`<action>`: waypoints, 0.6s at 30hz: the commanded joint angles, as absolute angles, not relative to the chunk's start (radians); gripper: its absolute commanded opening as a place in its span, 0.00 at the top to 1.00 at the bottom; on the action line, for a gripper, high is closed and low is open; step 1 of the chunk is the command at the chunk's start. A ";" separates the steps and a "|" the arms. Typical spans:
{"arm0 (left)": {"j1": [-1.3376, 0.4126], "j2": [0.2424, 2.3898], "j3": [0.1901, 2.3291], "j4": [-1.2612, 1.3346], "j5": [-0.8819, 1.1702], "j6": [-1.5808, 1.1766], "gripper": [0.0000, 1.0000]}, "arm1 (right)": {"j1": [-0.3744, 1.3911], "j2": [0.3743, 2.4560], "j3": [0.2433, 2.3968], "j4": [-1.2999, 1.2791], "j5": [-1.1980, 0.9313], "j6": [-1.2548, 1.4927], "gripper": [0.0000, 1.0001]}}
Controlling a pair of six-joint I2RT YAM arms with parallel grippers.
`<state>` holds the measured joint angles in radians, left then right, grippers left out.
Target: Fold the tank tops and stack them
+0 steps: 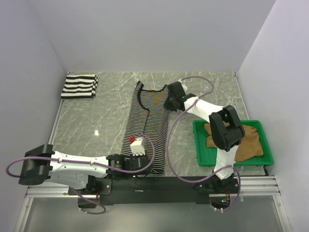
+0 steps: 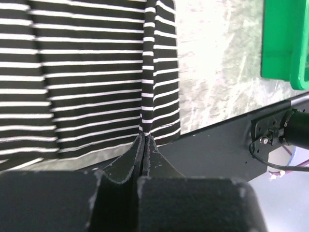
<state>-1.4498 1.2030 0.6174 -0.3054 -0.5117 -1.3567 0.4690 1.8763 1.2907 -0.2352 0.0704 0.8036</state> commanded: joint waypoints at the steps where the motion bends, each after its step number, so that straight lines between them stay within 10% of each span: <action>1: -1.451 1.158 0.592 -0.354 -0.535 -1.436 0.99 | 0.508 1.934 1.388 -0.258 0.115 0.813 1.00; 18: -1.459 1.092 0.583 -0.589 -0.529 -1.545 1.00 | 0.627 2.118 1.647 -0.339 0.173 0.811 1.00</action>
